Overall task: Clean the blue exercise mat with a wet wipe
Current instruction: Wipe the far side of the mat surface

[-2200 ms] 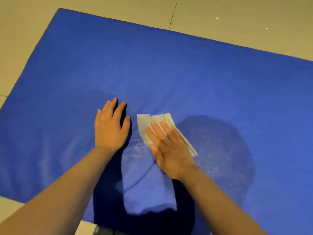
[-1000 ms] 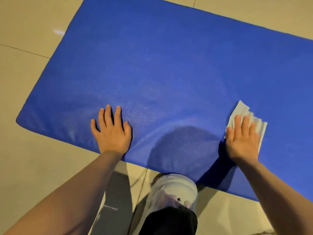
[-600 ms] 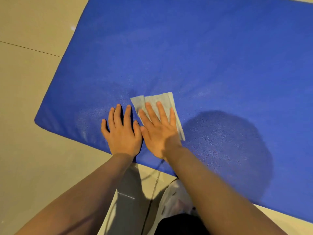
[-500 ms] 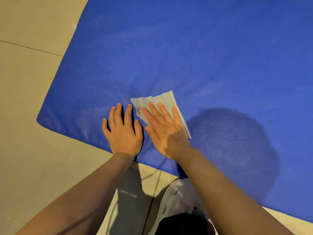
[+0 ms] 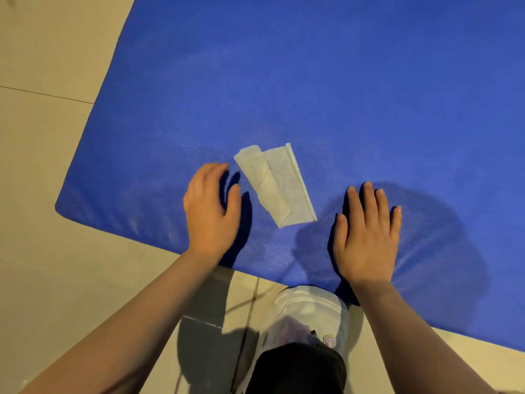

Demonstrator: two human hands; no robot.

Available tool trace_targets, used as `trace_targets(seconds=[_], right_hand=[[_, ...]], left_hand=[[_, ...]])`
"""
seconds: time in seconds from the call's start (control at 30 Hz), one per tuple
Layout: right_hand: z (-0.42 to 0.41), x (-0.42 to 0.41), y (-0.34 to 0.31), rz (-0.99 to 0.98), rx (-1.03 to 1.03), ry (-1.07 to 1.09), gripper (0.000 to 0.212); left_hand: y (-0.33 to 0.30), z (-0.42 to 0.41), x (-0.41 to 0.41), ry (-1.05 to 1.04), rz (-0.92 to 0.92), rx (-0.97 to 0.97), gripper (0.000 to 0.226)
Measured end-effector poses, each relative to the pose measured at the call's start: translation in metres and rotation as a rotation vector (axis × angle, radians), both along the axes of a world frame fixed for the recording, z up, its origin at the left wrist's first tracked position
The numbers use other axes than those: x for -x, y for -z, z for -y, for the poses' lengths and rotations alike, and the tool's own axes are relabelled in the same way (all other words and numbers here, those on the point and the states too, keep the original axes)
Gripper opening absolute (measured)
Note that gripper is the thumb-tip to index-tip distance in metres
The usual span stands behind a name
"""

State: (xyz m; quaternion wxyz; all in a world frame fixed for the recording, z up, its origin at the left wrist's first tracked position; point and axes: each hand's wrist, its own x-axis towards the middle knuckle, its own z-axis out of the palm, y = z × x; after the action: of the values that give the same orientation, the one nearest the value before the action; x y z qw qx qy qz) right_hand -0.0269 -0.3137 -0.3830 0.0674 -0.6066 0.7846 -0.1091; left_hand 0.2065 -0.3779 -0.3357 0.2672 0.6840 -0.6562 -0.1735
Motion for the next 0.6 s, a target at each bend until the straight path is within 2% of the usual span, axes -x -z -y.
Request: trace_targets(seconds=[0.1,0.17,0.23,0.3,0.5,0.53,0.6], right_hand=[[-0.002,0.001,0.001,0.015,0.040,0.010,0.053],[-0.002,0.000,0.001,0.018,0.065,0.014,0.053],[0.000,0.000,0.004,0.011,0.084,0.021,0.053],[-0.001,-0.001,0.005,0.004,0.087,0.028,0.053],[-0.002,-0.001,0.004,0.006,0.114,0.029,0.052],[-0.002,-0.001,0.004,0.006,0.116,0.029,0.052],[-0.001,-0.002,0.004,0.010,0.117,0.025,0.052]], left_hand=[[-0.007,0.018,0.029,0.515,0.190,0.109,0.036],[-0.008,0.035,0.033,0.682,0.316,0.056,0.043],[-0.010,0.045,0.028,0.685,0.359,-0.040,0.055],[-0.009,0.048,0.020,0.685,0.390,-0.062,0.057],[-0.009,0.060,0.002,0.847,0.483,-0.023,0.027],[-0.012,0.061,-0.001,0.840,0.478,-0.017,0.024],[-0.022,0.058,-0.008,0.800,0.471,-0.009,0.033]])
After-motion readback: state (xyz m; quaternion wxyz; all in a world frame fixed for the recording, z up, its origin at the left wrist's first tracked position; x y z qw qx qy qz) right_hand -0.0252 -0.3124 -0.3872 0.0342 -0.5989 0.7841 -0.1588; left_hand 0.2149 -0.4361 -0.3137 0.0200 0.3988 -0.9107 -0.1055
